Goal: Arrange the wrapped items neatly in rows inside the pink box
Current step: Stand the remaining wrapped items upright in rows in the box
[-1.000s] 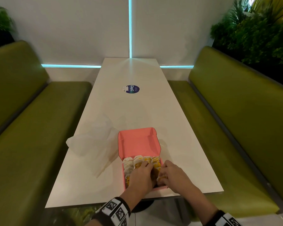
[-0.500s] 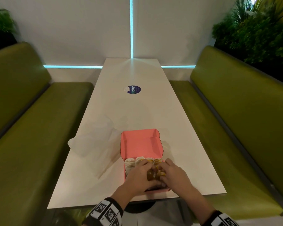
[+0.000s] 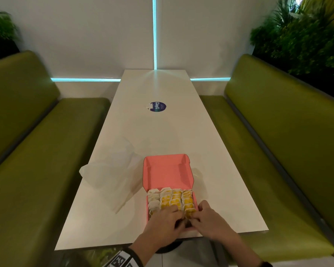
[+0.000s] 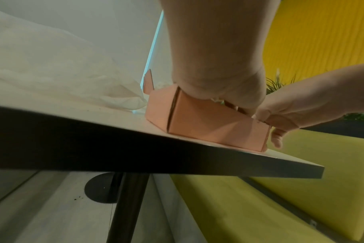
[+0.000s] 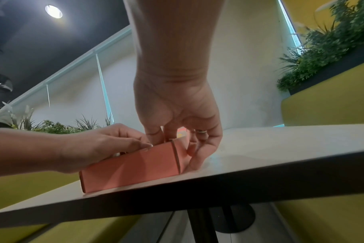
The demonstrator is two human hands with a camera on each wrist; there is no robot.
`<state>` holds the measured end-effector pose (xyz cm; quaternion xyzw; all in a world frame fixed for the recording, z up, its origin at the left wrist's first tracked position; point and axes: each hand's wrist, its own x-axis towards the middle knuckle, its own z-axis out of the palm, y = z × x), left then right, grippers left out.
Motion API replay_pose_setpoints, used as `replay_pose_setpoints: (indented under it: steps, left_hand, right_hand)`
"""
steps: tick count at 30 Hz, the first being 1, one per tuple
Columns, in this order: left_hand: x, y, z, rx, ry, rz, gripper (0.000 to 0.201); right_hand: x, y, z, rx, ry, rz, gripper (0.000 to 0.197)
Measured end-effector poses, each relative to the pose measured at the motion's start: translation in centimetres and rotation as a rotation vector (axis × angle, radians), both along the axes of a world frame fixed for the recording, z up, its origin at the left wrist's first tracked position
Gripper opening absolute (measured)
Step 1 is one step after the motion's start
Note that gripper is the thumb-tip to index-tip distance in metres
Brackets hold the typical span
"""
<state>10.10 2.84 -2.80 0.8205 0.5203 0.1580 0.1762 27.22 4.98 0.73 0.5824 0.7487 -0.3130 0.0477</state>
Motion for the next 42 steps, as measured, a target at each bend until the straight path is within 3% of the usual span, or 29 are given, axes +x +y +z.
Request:
replay_pose_setpoints:
  steps: [9, 15, 18, 22, 28, 32, 34, 36, 39, 42]
  left_hand:
    - [-0.2, 0.2, 0.0, 0.010, 0.000, -0.076, 0.051]
    - [-0.3, 0.1, 0.3, 0.017, 0.051, -0.108, 0.050]
    - [-0.2, 0.1, 0.4, -0.004, 0.073, -0.114, 0.053]
    - [0.0, 0.1, 0.8, -0.049, 0.129, -0.081, 0.037]
    - [-0.1, 0.0, 0.5, -0.036, 0.109, -0.064, 0.034]
    - [-0.1, 0.3, 0.9, -0.055, -0.165, 0.092, 0.040]
    - [-0.3, 0.8, 1.6, -0.108, -0.411, 0.220, 0.044]
    - [-0.5, 1.2, 2.9, -0.206, -0.693, 0.336, 0.036]
    - [-0.6, 1.8, 4.8, -0.398, -1.043, 0.393, 0.044]
    - [-0.6, 2.2, 5.9, -0.511, -1.282, 0.431, 0.061]
  right_hand:
    - [-0.6, -0.3, -0.5, -0.047, -0.098, -0.041, 0.030]
    - [-0.7, -0.3, -0.3, -0.043, -0.067, -0.037, 0.020]
    - [-0.8, -0.3, -0.5, -0.027, -0.057, -0.044, 0.025]
    - [-0.9, -0.3, -0.2, 0.003, -0.028, -0.042, 0.027]
    - [-0.8, -0.4, -0.2, 0.047, -0.020, -0.038, 0.025]
    - [-0.8, -0.4, 0.2, 0.072, 0.001, -0.046, 0.032]
    - [-0.7, -0.4, 0.7, 0.137, 0.024, -0.075, 0.035]
    - [-0.8, -0.2, 1.5, 0.233, 0.062, -0.104, 0.031]
    - [-1.4, 0.1, 3.1, 0.285, 0.268, -0.098, 0.017]
    - [-2.5, 0.0, 4.4, 0.222, 0.486, 0.002, 0.027]
